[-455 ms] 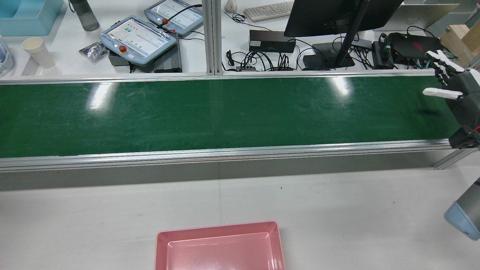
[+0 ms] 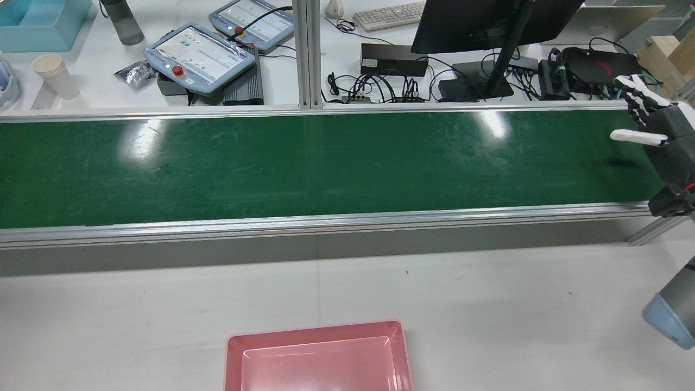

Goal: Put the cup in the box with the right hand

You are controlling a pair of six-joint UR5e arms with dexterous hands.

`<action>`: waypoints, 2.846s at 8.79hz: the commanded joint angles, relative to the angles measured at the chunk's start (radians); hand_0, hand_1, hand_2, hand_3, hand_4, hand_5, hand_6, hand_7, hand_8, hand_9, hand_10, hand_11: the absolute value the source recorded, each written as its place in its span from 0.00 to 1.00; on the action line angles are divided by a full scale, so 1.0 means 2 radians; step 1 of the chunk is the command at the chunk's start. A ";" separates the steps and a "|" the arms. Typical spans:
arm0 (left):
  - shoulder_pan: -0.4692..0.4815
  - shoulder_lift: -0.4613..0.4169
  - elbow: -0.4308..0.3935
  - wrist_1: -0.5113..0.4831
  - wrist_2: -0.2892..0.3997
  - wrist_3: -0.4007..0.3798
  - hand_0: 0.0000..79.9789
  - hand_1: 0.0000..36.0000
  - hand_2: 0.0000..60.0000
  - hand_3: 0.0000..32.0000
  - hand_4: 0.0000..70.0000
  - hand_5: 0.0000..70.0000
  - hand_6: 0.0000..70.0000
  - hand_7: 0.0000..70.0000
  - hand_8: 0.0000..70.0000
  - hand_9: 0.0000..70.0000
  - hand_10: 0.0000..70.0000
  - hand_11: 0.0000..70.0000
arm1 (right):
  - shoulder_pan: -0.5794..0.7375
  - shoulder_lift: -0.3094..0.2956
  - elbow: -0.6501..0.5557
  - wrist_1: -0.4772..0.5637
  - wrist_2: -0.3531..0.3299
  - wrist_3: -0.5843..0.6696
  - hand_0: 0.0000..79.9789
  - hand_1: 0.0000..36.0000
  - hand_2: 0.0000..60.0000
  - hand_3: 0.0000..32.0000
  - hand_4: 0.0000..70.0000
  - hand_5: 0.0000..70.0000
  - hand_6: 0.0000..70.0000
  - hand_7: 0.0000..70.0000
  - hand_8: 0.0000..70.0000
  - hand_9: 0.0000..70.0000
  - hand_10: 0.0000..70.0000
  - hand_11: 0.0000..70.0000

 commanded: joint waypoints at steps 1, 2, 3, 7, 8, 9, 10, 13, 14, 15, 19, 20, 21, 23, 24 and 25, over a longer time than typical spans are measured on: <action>0.000 0.000 0.000 0.000 0.000 0.000 0.00 0.00 0.00 0.00 0.00 0.00 0.00 0.00 0.00 0.00 0.00 0.00 | -0.004 0.001 -0.008 0.000 0.002 0.001 0.64 0.49 0.00 0.20 0.00 0.10 0.03 0.08 0.09 0.10 0.02 0.05; 0.000 0.000 0.000 0.000 0.000 0.000 0.00 0.00 0.00 0.00 0.00 0.00 0.00 0.00 0.00 0.00 0.00 0.00 | -0.004 0.001 -0.008 0.000 0.002 0.001 0.64 0.49 0.00 0.22 0.00 0.10 0.03 0.07 0.09 0.10 0.02 0.05; 0.000 0.000 0.000 0.000 0.000 0.000 0.00 0.00 0.00 0.00 0.00 0.00 0.00 0.00 0.00 0.00 0.00 0.00 | -0.005 0.001 -0.008 0.000 0.002 0.001 0.64 0.49 0.00 0.21 0.00 0.10 0.03 0.06 0.09 0.10 0.01 0.05; 0.000 0.000 0.000 0.000 0.000 0.000 0.00 0.00 0.00 0.00 0.00 0.00 0.00 0.00 0.00 0.00 0.00 0.00 | -0.005 0.003 -0.009 0.000 0.002 0.001 0.64 0.50 0.00 0.21 0.00 0.10 0.03 0.07 0.09 0.10 0.01 0.05; 0.000 0.000 0.000 0.000 0.000 0.000 0.00 0.00 0.00 0.00 0.00 0.00 0.00 0.00 0.00 0.00 0.00 0.00 | -0.005 0.004 -0.009 0.000 0.002 0.001 0.64 0.50 0.00 0.20 0.00 0.10 0.03 0.08 0.09 0.10 0.01 0.05; 0.000 0.000 0.000 0.000 0.000 0.000 0.00 0.00 0.00 0.00 0.00 0.00 0.00 0.00 0.00 0.00 0.00 0.00 | -0.005 0.004 -0.009 0.000 0.002 0.001 0.64 0.50 0.00 0.19 0.00 0.10 0.04 0.08 0.09 0.10 0.01 0.05; 0.000 0.000 0.000 0.000 0.000 0.000 0.00 0.00 0.00 0.00 0.00 0.00 0.00 0.00 0.00 0.00 0.00 0.00 | -0.005 0.004 -0.009 0.000 0.002 0.001 0.64 0.50 0.00 0.19 0.00 0.10 0.04 0.09 0.09 0.10 0.01 0.05; 0.000 0.000 0.000 0.000 0.000 0.000 0.00 0.00 0.00 0.00 0.00 0.00 0.00 0.00 0.00 0.00 0.00 0.00 | -0.006 0.005 -0.009 0.000 0.002 0.000 0.64 0.50 0.00 0.19 0.00 0.10 0.03 0.08 0.09 0.10 0.01 0.05; 0.000 0.000 0.000 0.000 0.000 0.000 0.00 0.00 0.00 0.00 0.00 0.00 0.00 0.00 0.00 0.00 0.00 0.00 | -0.006 0.005 -0.009 0.000 0.002 0.000 0.64 0.50 0.00 0.19 0.00 0.10 0.03 0.08 0.09 0.10 0.01 0.05; 0.000 0.000 0.000 0.000 0.000 0.000 0.00 0.00 0.00 0.00 0.00 0.00 0.00 0.00 0.00 0.00 0.00 0.00 | -0.006 0.005 -0.009 0.000 0.002 0.000 0.64 0.51 0.00 0.18 0.00 0.10 0.03 0.07 0.08 0.10 0.02 0.06; 0.000 0.000 0.000 0.000 0.000 0.000 0.00 0.00 0.00 0.00 0.00 0.00 0.00 0.00 0.00 0.00 0.00 0.00 | -0.012 0.011 -0.005 0.000 0.004 -0.001 0.64 0.51 0.00 0.16 0.00 0.10 0.04 0.11 0.09 0.11 0.01 0.05; 0.000 0.000 0.000 0.001 0.000 0.000 0.00 0.00 0.00 0.00 0.00 0.00 0.00 0.00 0.00 0.00 0.00 0.00 | -0.015 0.011 -0.003 0.000 0.004 -0.001 0.64 0.51 0.00 0.17 0.00 0.10 0.04 0.11 0.09 0.11 0.01 0.05; 0.000 0.000 0.000 0.000 0.000 0.000 0.00 0.00 0.00 0.00 0.00 0.00 0.00 0.00 0.00 0.00 0.00 0.00 | -0.018 0.011 -0.002 0.000 0.004 -0.001 0.64 0.51 0.00 0.18 0.00 0.10 0.04 0.10 0.09 0.10 0.01 0.05; 0.000 0.000 0.000 0.000 0.000 0.000 0.00 0.00 0.00 0.00 0.00 0.00 0.00 0.00 0.00 0.00 0.00 0.00 | -0.031 0.012 0.006 -0.001 0.006 -0.003 0.65 0.52 0.00 0.22 0.00 0.10 0.03 0.07 0.08 0.10 0.01 0.04; 0.000 0.000 0.000 0.000 0.000 0.000 0.00 0.00 0.00 0.00 0.00 0.00 0.00 0.00 0.00 0.00 0.00 0.00 | -0.038 0.021 0.013 -0.006 0.017 -0.004 0.65 0.53 0.00 0.23 0.00 0.10 0.03 0.08 0.09 0.10 0.01 0.04; 0.000 0.000 0.000 0.000 0.000 0.000 0.00 0.00 0.00 0.00 0.00 0.00 0.00 0.00 0.00 0.00 0.00 0.00 | -0.044 0.024 0.022 -0.008 0.025 -0.011 0.66 0.54 0.00 0.23 0.00 0.11 0.04 0.10 0.08 0.10 0.00 0.04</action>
